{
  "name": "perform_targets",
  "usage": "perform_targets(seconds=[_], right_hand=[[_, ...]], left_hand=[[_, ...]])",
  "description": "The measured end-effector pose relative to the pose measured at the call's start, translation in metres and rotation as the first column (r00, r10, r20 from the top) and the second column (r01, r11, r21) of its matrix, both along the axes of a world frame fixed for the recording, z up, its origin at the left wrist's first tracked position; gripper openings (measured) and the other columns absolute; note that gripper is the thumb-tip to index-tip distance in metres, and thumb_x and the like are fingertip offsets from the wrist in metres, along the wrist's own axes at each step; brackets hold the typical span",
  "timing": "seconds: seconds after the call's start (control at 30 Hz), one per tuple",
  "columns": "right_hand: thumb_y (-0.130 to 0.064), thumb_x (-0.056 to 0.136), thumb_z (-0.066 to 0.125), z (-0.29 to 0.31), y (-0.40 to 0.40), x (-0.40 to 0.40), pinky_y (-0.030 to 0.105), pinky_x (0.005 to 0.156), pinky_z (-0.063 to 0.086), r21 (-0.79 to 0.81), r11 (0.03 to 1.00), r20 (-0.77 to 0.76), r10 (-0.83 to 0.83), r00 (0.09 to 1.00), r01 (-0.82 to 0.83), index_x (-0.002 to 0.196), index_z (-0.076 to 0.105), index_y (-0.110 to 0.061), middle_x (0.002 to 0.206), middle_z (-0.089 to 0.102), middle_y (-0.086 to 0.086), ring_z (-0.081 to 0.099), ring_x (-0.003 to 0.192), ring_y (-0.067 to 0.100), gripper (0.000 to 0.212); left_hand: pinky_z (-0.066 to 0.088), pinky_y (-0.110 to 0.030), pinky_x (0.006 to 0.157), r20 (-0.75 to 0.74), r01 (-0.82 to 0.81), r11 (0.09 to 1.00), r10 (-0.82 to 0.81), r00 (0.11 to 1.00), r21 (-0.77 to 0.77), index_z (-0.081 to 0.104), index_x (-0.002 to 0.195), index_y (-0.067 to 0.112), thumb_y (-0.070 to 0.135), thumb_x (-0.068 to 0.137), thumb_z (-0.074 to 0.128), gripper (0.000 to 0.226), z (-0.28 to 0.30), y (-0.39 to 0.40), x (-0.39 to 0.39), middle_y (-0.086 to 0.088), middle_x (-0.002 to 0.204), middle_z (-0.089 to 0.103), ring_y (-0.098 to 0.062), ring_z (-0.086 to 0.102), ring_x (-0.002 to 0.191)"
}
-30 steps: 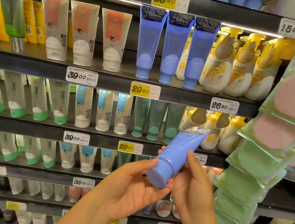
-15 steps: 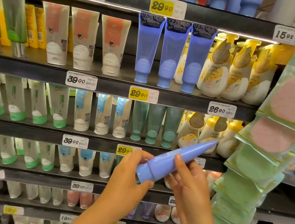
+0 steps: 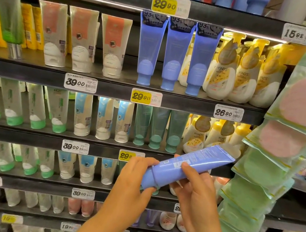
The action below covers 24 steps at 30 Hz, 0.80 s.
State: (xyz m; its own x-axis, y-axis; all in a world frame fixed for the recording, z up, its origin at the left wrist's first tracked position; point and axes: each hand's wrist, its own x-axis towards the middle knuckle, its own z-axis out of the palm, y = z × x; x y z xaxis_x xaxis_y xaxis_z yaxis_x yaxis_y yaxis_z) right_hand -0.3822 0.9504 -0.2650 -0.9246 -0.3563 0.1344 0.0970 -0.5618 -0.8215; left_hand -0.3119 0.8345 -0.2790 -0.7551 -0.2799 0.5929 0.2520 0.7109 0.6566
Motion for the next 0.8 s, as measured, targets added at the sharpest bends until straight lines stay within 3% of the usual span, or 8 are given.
perform_targets(seconds=[0.17, 0.3, 0.4, 0.57, 0.73, 0.8], right_hand=[[-0.021, 0.071, 0.061, 0.006, -0.001, -0.005, 0.027, 0.072, 0.055, -0.002, 0.998, -0.079, 0.057, 0.995, -0.057, 0.114, 0.057, -0.014, 0.102, 0.07, 0.004, 0.067, 0.098, 0.018, 0.044], [-0.015, 0.076, 0.059, 0.016, -0.01, -0.009, 0.031, 0.079, 0.057, 0.002, 0.996, -0.134, 0.091, 0.987, -0.091, 0.123, 0.054, -0.011, 0.105, 0.07, 0.006, 0.066, 0.102, 0.022, 0.047], [-0.005, 0.086, 0.055, 0.029, -0.021, -0.012, 0.029, 0.073, 0.057, 0.034, 0.998, -0.183, 0.066, 0.981, -0.06, 0.122, 0.053, -0.013, 0.112, 0.068, 0.009, 0.068, 0.099, 0.019, 0.037], [-0.014, 0.073, 0.063, 0.05, -0.047, -0.015, 0.028, 0.07, 0.057, 0.014, 0.999, -0.247, 0.051, 0.968, -0.049, 0.112, 0.056, -0.017, 0.106, 0.069, 0.004, 0.068, 0.094, 0.016, 0.039], [-0.023, 0.065, 0.068, 0.067, -0.082, -0.02, 0.039, 0.083, 0.056, 0.074, 0.995, -0.327, 0.085, 0.941, -0.064, 0.11, 0.058, -0.017, 0.104, 0.069, 0.003, 0.067, 0.099, 0.021, 0.047], [-0.025, 0.064, 0.069, 0.079, -0.096, -0.024, 0.034, 0.08, 0.055, 0.098, 0.993, -0.369, 0.095, 0.924, -0.063, 0.109, 0.059, -0.02, 0.106, 0.068, 0.004, 0.067, 0.097, 0.017, 0.046]], left_hand=[[0.051, -0.016, 0.074, 0.084, 0.045, 0.906, -0.089, 0.992, 0.422, 0.061, 0.101, 0.032, -0.006, 0.071, 0.071, 0.05, 0.006, -0.006, -0.001, 0.008, 0.106, 0.061, 0.002, 0.058, 0.092], [0.052, -0.017, 0.069, 0.085, 0.097, 0.742, -0.204, 0.975, 0.663, 0.065, 0.105, 0.024, -0.008, 0.073, 0.07, 0.046, 0.014, -0.021, -0.001, 0.005, 0.105, 0.07, -0.007, 0.068, 0.089], [0.056, -0.025, 0.068, 0.04, 0.153, 0.581, -0.307, 0.951, 0.8, 0.067, 0.103, 0.02, -0.005, 0.068, 0.075, 0.043, 0.026, -0.033, -0.001, -0.005, 0.096, 0.074, -0.017, 0.07, 0.08], [0.057, -0.032, 0.068, -0.082, 0.247, 0.37, -0.409, 0.909, 0.896, 0.061, 0.109, 0.007, -0.002, 0.064, 0.077, 0.048, 0.042, -0.057, -0.002, -0.019, 0.097, 0.071, -0.026, 0.07, 0.081], [0.058, -0.036, 0.065, -0.149, 0.278, 0.299, -0.39, 0.909, 0.913, 0.058, 0.109, 0.003, -0.008, 0.063, 0.073, 0.05, 0.056, -0.086, 0.0, -0.023, 0.093, 0.071, -0.028, 0.07, 0.077], [0.059, -0.037, 0.067, -0.172, 0.305, 0.308, -0.392, 0.904, 0.901, 0.058, 0.107, 0.003, -0.01, 0.063, 0.073, 0.049, 0.064, -0.098, -0.002, -0.021, 0.091, 0.071, -0.028, 0.07, 0.077]])
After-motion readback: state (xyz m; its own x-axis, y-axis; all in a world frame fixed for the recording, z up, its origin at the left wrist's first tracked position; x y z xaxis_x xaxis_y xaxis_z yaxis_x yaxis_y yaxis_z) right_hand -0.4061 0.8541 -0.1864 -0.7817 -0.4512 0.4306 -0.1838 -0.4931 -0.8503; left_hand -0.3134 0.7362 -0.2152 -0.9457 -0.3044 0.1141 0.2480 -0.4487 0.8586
